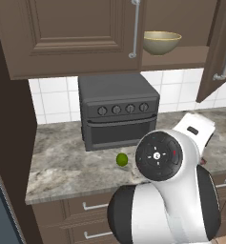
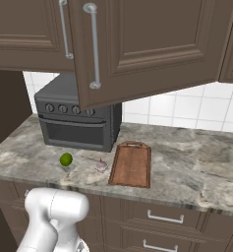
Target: Open the cabinet. Place the bowl and condiment on the counter. Then place the lime and garlic on the cutting board.
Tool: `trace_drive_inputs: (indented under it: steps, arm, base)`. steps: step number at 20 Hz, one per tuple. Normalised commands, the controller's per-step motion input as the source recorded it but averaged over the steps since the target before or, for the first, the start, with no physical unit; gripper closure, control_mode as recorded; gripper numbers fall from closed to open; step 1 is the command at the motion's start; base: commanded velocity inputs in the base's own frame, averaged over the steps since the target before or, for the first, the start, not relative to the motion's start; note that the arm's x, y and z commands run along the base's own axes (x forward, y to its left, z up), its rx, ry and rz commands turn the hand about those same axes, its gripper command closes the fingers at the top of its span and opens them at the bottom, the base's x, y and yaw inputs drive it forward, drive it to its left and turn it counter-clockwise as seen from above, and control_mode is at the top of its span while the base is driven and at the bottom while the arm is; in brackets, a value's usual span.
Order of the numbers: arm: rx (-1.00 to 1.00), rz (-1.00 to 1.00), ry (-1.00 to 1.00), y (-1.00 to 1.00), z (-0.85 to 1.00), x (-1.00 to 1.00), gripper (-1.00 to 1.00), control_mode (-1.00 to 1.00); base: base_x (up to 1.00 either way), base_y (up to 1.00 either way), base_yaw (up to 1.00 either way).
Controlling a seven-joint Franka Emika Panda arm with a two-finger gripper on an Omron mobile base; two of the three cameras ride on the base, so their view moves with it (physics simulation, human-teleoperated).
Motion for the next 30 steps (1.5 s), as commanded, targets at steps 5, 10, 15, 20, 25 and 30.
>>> trace_drive_inputs:
  steps: [5, 10, 15, 20, 25, 30]
  arm:
    - [-0.01, 0.0, 0.08, 0.01, 0.07, 0.4, -1.0, -1.0]
    - [0.0, 0.0, 0.04, 0.0, 0.16, 0.49, -1.0, -1.0]
    - [0.0, -0.02, 0.0, -0.03, 0.21, 0.54, -1.0, -1.0]
    - [0.0, -0.06, 0.0, -0.14, 0.17, 0.54, -1.0, -1.0]
    - [0.0, -0.11, 0.0, -0.2, 0.25, 0.54, -1.0, -1.0]
    - [0.0, -0.13, -0.02, -0.19, 0.25, 0.53, -1.0, -1.0]
  base:
    - [0.0, 0.0, 0.0]
    - [0.0, 0.0, 0.0]
    - [0.0, 0.0, 0.0]
    - [0.0, 0.0, 0.0]
    - [0.0, 0.0, 0.0]
    - [0.0, 0.0, 0.0]
